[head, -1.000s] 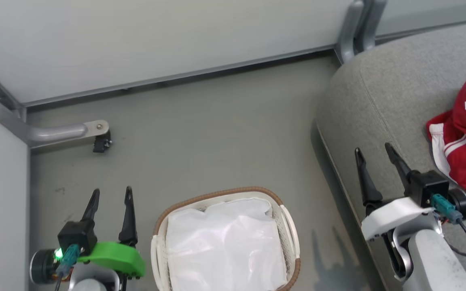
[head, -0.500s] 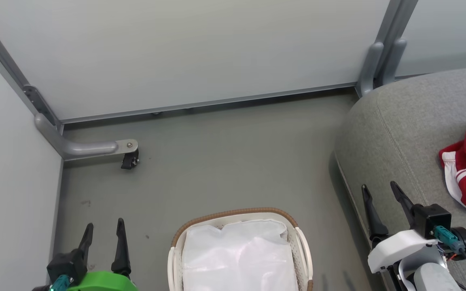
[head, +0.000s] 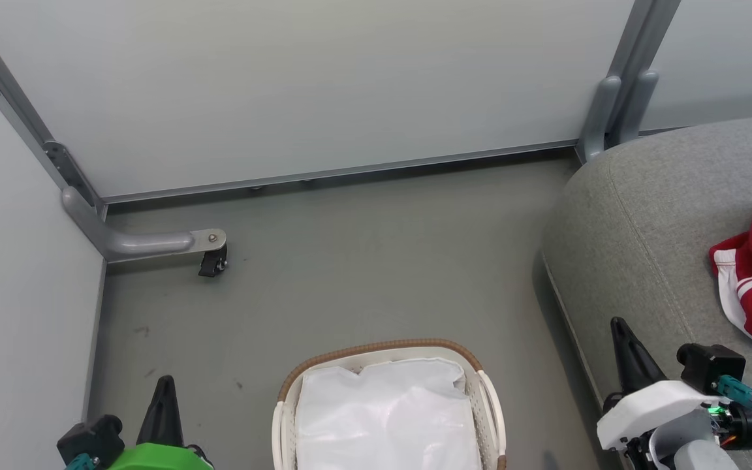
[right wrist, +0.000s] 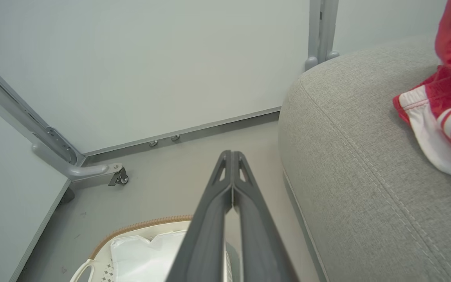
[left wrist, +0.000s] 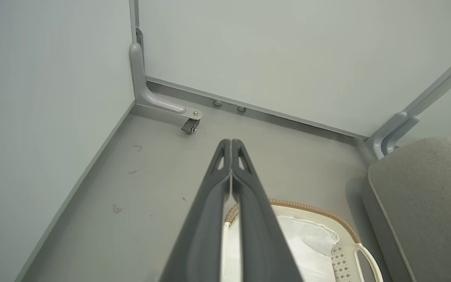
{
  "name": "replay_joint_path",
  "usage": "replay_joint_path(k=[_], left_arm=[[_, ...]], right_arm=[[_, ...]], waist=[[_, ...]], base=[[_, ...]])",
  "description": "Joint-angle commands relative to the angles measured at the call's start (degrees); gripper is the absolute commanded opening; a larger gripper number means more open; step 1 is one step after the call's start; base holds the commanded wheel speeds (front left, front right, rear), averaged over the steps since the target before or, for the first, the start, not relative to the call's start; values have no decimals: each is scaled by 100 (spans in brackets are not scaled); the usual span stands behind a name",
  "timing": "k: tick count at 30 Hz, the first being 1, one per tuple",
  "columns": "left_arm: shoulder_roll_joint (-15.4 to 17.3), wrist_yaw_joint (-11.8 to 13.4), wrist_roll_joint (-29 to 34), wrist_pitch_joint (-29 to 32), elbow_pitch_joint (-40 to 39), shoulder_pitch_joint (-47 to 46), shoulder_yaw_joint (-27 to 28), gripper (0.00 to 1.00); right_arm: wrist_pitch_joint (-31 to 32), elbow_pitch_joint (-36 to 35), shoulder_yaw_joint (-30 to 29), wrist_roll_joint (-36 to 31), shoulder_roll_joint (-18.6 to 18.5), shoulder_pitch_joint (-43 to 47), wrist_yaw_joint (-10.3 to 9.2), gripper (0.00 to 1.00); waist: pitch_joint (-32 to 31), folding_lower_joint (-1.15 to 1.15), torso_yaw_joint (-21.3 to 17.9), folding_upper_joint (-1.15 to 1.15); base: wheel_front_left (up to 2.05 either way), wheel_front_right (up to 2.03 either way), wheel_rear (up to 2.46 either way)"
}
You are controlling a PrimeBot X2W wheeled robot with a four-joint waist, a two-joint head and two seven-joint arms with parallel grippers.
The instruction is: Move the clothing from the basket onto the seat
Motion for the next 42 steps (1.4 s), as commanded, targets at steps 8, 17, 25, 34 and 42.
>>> replay_joint_path(k=[8,17,25,34,42], left_arm=[[20,-26,-916,212,-233,-160,97,0],[24,-39,-1714,429,-344,-228,163,0],[27,-49,-2323,597,-424,-277,218,0],[30,-61,-2971,775,-510,-333,272,0],[33,-68,-3491,922,-575,-376,316,0]], right_arm=[[207,-223,-49,997,-37,-43,-1,0],[420,-317,-93,1876,-43,-35,-2,0],[589,-383,-132,2541,-48,-33,-2,0],[767,-451,-174,3253,-53,-31,-2,0],[911,-507,-207,3826,-57,-30,-3,0]], waist=[[-17,0,-9,0],[-35,0,-19,0],[-51,0,-27,0],[-70,0,-36,0],[-86,0,-44,0]], base=[[0,0,0],[0,0,0],[0,0,0],[0,0,0],[0,0,0]])
